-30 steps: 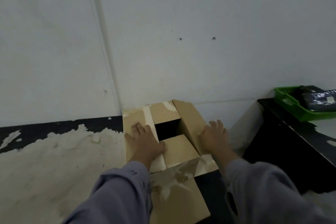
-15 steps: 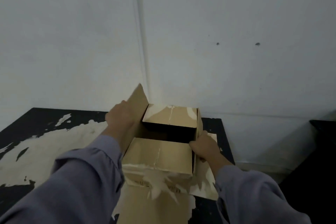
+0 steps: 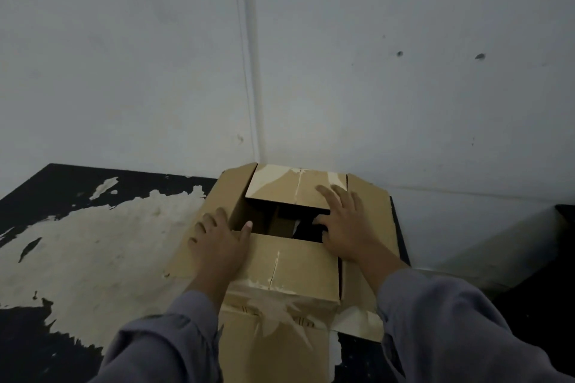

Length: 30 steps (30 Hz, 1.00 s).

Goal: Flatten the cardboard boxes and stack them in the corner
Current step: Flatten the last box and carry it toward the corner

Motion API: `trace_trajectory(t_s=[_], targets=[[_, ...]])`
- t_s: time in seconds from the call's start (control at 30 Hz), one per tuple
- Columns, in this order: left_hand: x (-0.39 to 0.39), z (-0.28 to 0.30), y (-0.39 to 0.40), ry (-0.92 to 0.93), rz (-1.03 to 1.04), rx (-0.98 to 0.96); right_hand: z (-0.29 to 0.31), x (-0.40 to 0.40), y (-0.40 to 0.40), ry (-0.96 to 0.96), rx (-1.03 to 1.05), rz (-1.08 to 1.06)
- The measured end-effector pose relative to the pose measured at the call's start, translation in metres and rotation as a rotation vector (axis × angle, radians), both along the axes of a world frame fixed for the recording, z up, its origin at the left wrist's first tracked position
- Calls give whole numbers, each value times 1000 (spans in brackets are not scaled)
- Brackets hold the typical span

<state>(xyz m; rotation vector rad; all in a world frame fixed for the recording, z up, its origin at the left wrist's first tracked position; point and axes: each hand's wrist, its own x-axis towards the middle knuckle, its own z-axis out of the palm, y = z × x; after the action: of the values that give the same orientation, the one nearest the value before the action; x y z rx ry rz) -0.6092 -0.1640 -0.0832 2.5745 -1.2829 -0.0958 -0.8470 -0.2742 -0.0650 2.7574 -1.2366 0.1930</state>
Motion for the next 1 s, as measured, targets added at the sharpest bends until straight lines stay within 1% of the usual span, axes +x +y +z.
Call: trace_trajectory(t_s=[0.1, 0.17, 0.23, 0.3, 0.37, 0.4, 0.47, 0.53, 0.6, 0.7, 0.8, 0.87, 0.93, 1.0], targets=[[1, 1, -1, -22, -33, -13, 6, 4, -19, 4, -198, 35], [3, 4, -2, -46, -86, -10, 14, 4, -35, -94, -309, 28], [3, 5, -3, -84, -168, 11, 27, 7, -51, -247, -308, -69], [-2, 8, -3, -132, -309, 0, 37, 13, -68, -349, -258, -163], [-10, 14, -6, -172, -518, -5, 45, 21, -83, -364, -208, -184], [-16, 17, -7, -169, -619, 23, 49, 25, -89, -372, -192, -189], [-25, 20, -11, -121, -739, 104, 56, 30, -99, -413, -174, -206], [-31, 19, -14, -86, -747, 118, 60, 33, -103, -450, -156, -242], [-34, 23, -16, -89, -708, 74, 63, 36, -102, -455, -142, -276], [-35, 40, -22, -187, -683, -65, 68, 34, -99, -444, -151, -298], [-21, 60, -19, -319, -656, -239, 67, 25, -96, -485, -152, -315], [-2, 70, -10, -411, -609, -272, 67, 19, -92, -510, -170, -318], [20, 77, 2, -447, -546, -279, 67, 14, -89, -503, -173, -313], [39, 82, 13, -482, -479, -263, 69, 8, -88, -478, -131, -318]])
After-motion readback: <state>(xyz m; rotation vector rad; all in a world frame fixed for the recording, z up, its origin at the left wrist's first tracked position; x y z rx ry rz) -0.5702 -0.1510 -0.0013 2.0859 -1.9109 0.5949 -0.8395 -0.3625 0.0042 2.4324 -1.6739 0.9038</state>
